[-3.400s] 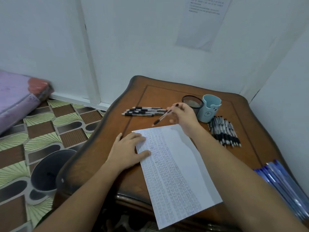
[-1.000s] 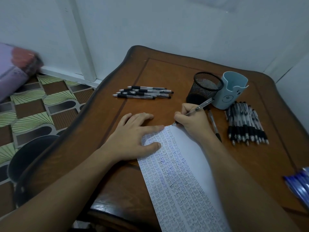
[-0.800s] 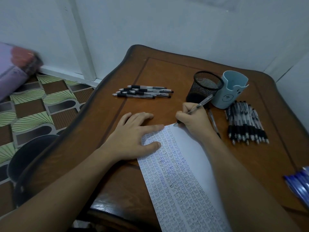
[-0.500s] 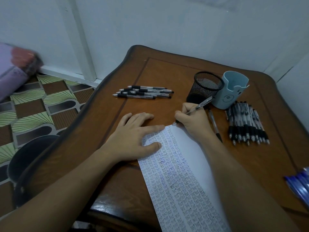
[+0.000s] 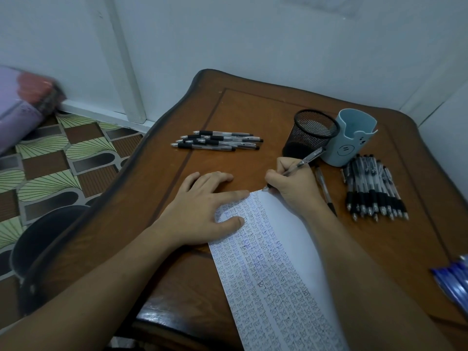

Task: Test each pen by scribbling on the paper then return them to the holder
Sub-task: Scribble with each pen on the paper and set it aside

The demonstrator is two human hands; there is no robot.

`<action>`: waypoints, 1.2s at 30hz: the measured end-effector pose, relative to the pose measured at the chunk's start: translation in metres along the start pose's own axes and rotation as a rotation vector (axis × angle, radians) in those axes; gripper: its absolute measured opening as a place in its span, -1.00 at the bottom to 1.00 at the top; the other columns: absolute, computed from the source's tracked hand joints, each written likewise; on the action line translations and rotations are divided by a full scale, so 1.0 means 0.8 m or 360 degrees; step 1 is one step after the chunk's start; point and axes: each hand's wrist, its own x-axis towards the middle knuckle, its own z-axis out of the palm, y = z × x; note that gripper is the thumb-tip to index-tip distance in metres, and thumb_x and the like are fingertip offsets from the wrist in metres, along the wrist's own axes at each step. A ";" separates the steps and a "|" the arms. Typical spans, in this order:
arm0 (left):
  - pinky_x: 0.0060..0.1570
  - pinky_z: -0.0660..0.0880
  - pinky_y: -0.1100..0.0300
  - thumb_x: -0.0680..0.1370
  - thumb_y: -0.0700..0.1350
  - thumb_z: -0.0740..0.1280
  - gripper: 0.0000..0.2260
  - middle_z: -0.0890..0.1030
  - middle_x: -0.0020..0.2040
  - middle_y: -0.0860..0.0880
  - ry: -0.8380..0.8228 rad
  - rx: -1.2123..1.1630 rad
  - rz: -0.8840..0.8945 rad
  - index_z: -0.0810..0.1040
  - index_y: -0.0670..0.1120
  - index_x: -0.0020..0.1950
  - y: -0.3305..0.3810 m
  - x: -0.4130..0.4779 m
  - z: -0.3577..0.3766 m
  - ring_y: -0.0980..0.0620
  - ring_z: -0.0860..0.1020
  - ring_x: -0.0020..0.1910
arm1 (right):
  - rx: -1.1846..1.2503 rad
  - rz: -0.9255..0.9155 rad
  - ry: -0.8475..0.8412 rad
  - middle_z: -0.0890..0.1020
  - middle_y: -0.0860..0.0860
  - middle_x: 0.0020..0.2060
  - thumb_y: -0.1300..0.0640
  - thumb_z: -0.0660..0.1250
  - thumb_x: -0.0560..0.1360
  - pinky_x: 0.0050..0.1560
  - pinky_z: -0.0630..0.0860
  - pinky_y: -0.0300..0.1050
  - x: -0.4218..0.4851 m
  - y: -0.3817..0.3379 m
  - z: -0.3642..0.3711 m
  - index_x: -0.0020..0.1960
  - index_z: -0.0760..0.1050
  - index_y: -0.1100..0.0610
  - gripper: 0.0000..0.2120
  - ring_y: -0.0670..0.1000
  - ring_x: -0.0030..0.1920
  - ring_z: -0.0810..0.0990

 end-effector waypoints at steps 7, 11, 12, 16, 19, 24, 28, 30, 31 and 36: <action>0.46 -0.23 0.03 0.41 0.44 -0.02 -0.41 0.17 0.51 0.14 -0.0004 -0.0003 0.0001 0.27 0.36 0.43 -0.001 0.000 0.001 0.18 0.03 0.50 | -0.0016 -0.0026 0.0033 0.23 -0.05 -0.53 0.50 0.30 0.45 -0.44 0.42 -0.26 0.000 0.000 0.000 -0.42 0.18 0.15 -0.55 -0.13 -0.50 0.38; 0.47 -0.23 0.02 0.42 0.43 -0.02 -0.41 0.18 0.51 0.14 -0.0003 -0.0008 0.0004 0.28 0.35 0.43 -0.001 0.000 0.001 0.18 0.03 0.51 | 0.0002 -0.0017 0.0011 0.24 0.02 -0.50 0.49 0.30 0.46 -0.43 0.46 -0.26 -0.001 0.001 0.001 -0.40 0.21 0.18 -0.59 0.01 -0.44 0.44; 0.47 -0.22 0.02 0.42 0.43 -0.02 -0.41 0.17 0.51 0.14 -0.0002 -0.0001 0.0003 0.28 0.35 0.43 -0.001 0.000 0.001 0.18 0.03 0.51 | -0.0006 -0.0029 0.0014 0.24 -0.01 -0.51 0.50 0.30 0.46 -0.43 0.46 -0.26 0.000 0.001 0.000 -0.40 0.20 0.17 -0.57 -0.05 -0.46 0.44; 0.46 -0.22 0.03 0.42 0.43 -0.01 -0.41 0.17 0.51 0.14 0.0000 0.0000 0.0006 0.27 0.36 0.43 -0.001 0.000 0.001 0.17 0.04 0.51 | -0.0021 -0.0050 0.0037 0.24 -0.06 -0.52 0.49 0.31 0.45 -0.41 0.47 -0.21 0.001 0.003 -0.003 -0.42 0.17 0.14 -0.54 -0.16 -0.51 0.41; 0.45 -0.24 0.04 0.42 0.43 -0.02 -0.41 0.17 0.51 0.14 -0.0007 0.0012 0.0006 0.27 0.36 0.44 -0.001 0.001 0.001 0.18 0.02 0.50 | -0.0057 -0.0052 0.0028 0.25 -0.07 -0.53 0.47 0.32 0.45 -0.40 0.46 -0.20 0.002 0.005 -0.002 -0.44 0.18 0.11 -0.53 -0.17 -0.51 0.41; 0.45 -0.25 0.06 0.41 0.43 -0.03 -0.40 0.16 0.51 0.14 -0.0016 0.0009 0.0004 0.26 0.36 0.44 -0.001 0.000 0.000 0.19 0.01 0.50 | -0.0056 -0.0033 -0.0004 0.24 -0.05 -0.51 0.47 0.30 0.45 -0.42 0.42 -0.21 0.002 0.004 -0.002 -0.43 0.18 0.10 -0.53 -0.16 -0.50 0.37; 0.46 -0.23 0.03 0.42 0.43 -0.01 -0.41 0.17 0.52 0.14 -0.0011 -0.0005 0.0000 0.27 0.35 0.44 -0.001 0.000 0.001 0.17 0.03 0.51 | -0.0011 -0.0035 0.0063 0.23 -0.07 -0.52 0.50 0.29 0.45 -0.46 0.42 -0.27 0.001 0.003 -0.003 -0.41 0.17 0.14 -0.55 -0.18 -0.50 0.36; 0.47 -0.23 0.02 0.41 0.44 -0.01 -0.40 0.16 0.52 0.14 -0.0018 -0.0007 -0.0006 0.27 0.36 0.44 0.000 0.001 0.000 0.17 0.02 0.51 | -0.0015 -0.0045 0.0088 0.24 -0.08 -0.54 0.51 0.29 0.45 -0.47 0.43 -0.29 0.001 0.001 -0.004 -0.40 0.19 0.16 -0.57 -0.19 -0.52 0.39; 0.47 -0.23 0.02 0.42 0.44 -0.01 -0.40 0.16 0.52 0.14 -0.0017 -0.0009 -0.0007 0.27 0.36 0.44 0.000 0.000 0.000 0.17 0.03 0.51 | -0.0025 -0.0054 0.0081 0.25 -0.08 -0.54 0.51 0.29 0.45 -0.47 0.42 -0.29 0.001 0.001 -0.003 -0.40 0.20 0.16 -0.58 -0.19 -0.52 0.41; 0.47 -0.22 0.01 0.42 0.44 -0.02 -0.41 0.16 0.52 0.15 -0.0023 0.0001 -0.0006 0.26 0.36 0.44 -0.001 -0.001 0.000 0.18 0.03 0.51 | -0.0070 -0.0067 0.0038 0.25 -0.08 -0.54 0.49 0.30 0.45 -0.46 0.40 -0.27 0.001 0.001 -0.002 -0.42 0.19 0.15 -0.56 -0.18 -0.53 0.40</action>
